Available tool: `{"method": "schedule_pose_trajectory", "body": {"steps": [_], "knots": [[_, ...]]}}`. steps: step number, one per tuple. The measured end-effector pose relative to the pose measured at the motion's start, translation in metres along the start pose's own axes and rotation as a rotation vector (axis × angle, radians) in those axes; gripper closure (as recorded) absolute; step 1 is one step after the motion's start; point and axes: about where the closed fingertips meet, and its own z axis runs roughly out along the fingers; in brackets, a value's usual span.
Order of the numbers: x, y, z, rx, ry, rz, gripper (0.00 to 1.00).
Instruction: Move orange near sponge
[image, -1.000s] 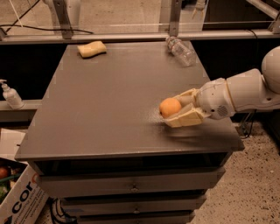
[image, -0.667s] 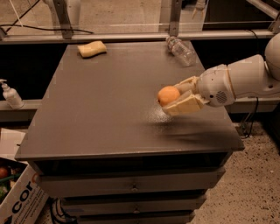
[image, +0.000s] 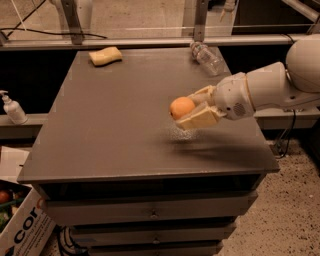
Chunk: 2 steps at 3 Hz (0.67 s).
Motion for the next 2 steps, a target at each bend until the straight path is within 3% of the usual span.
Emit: {"method": "schedule_pose_trajectory", "body": {"steps": [2], "knots": [[-0.061, -0.062, 0.067, 0.063, -0.062, -0.109, 1.00]]}}
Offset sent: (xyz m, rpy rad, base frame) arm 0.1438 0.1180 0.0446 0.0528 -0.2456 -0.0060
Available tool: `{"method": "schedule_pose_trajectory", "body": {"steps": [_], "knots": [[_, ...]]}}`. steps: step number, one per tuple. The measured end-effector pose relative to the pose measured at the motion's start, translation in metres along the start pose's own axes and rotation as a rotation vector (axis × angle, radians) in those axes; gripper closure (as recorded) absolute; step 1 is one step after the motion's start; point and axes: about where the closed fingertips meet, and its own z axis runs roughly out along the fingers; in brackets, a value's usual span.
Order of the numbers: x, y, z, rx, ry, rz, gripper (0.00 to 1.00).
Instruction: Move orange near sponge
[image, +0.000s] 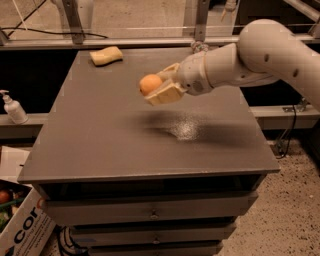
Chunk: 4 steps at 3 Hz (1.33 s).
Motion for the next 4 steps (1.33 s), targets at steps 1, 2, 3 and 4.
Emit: {"method": "schedule_pose_trajectory", "body": {"steps": [1, 2, 3, 4], "knots": [[-0.040, -0.047, 0.030, 0.103, -0.055, -0.035, 1.00], [-0.040, -0.047, 0.030, 0.103, -0.055, -0.035, 1.00], [-0.033, -0.056, 0.040, 0.120, -0.033, -0.036, 1.00], [-0.020, -0.084, 0.061, 0.143, 0.006, -0.034, 1.00]]}}
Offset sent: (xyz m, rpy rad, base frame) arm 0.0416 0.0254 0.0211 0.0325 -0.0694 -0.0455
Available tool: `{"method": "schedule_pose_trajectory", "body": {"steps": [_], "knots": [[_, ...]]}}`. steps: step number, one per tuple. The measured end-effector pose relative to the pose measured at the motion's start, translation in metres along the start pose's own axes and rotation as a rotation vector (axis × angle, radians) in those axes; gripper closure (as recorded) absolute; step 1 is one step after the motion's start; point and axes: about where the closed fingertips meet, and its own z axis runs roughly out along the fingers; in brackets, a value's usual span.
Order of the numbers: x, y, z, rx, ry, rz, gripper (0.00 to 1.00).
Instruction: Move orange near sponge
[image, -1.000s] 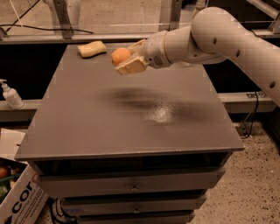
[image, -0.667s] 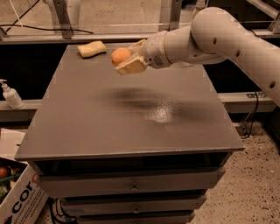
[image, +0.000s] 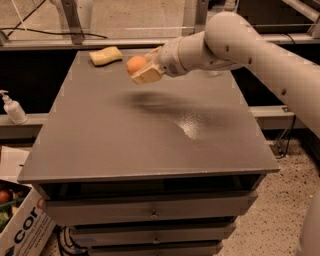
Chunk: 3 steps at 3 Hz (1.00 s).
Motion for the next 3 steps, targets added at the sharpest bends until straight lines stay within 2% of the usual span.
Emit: {"method": "schedule_pose_trajectory", "body": {"steps": [1, 2, 3], "knots": [[0.009, -0.033, 0.024, 0.037, 0.033, -0.010, 1.00], [0.019, -0.067, 0.044, 0.105, 0.065, 0.013, 1.00], [0.017, -0.090, 0.062, 0.179, 0.086, 0.053, 1.00]]}}
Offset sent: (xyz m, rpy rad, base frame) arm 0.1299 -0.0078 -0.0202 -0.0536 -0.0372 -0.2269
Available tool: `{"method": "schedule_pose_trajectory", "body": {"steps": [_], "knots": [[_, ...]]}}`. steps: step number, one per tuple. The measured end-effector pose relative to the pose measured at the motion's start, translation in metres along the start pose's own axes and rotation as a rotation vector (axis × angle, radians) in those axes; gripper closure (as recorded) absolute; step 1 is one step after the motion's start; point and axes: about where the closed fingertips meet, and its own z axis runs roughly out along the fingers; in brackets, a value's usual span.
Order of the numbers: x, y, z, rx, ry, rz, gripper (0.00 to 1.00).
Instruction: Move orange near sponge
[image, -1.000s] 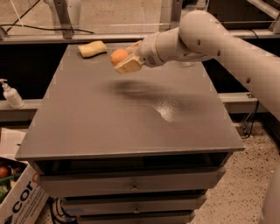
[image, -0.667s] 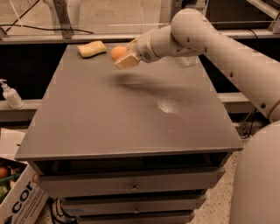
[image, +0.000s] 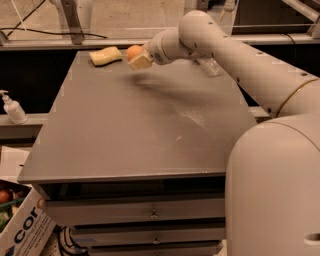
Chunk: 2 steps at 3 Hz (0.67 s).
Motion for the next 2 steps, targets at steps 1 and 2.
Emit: {"method": "schedule_pose_trajectory", "body": {"steps": [1, 2], "knots": [[-0.013, -0.004, 0.024, 0.046, -0.005, 0.061, 1.00], [-0.018, -0.001, 0.048, 0.067, -0.002, 0.110, 1.00]]}}
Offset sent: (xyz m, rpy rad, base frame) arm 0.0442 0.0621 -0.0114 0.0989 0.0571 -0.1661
